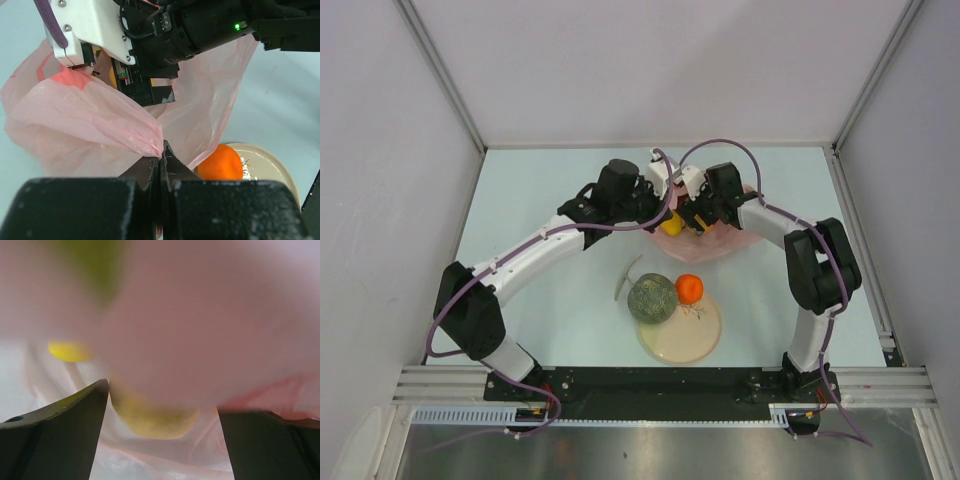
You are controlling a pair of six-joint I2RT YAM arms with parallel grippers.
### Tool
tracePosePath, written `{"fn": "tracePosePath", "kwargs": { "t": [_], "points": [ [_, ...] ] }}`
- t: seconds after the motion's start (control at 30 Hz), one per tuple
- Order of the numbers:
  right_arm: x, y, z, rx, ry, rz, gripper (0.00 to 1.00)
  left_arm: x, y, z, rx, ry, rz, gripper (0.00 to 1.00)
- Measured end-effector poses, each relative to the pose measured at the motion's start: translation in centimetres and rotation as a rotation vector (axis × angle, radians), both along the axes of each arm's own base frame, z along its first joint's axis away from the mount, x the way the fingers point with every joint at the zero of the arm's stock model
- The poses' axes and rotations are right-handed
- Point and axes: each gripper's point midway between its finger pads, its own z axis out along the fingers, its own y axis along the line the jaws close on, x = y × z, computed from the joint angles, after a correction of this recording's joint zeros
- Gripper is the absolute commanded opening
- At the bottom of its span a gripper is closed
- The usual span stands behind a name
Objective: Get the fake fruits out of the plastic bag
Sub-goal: Take out the fake fruit from the plastic bag.
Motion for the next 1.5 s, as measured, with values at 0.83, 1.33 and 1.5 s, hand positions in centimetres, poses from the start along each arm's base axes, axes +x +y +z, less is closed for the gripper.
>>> {"fn": "tracePosePath", "kwargs": {
  "t": [0.83,1.33,1.5],
  "points": [
    [-3.0,0.1,1.0,0.041,0.109,0.086,0.23,0.2,0.2,-0.3,0.012,-0.006,0.008,0.0],
    [-9.5,0.0,10.1,0.192,0.114,0.231,0.23,0.0,0.5,-1.1,0.023,0.006,0.012,0.0],
    [-13.3,-1.0,12.3,0.193,0.059,0.292,0.21,-0.6,0.9,-1.4,0.025,0.009,0.011,0.0]
  ]
}}
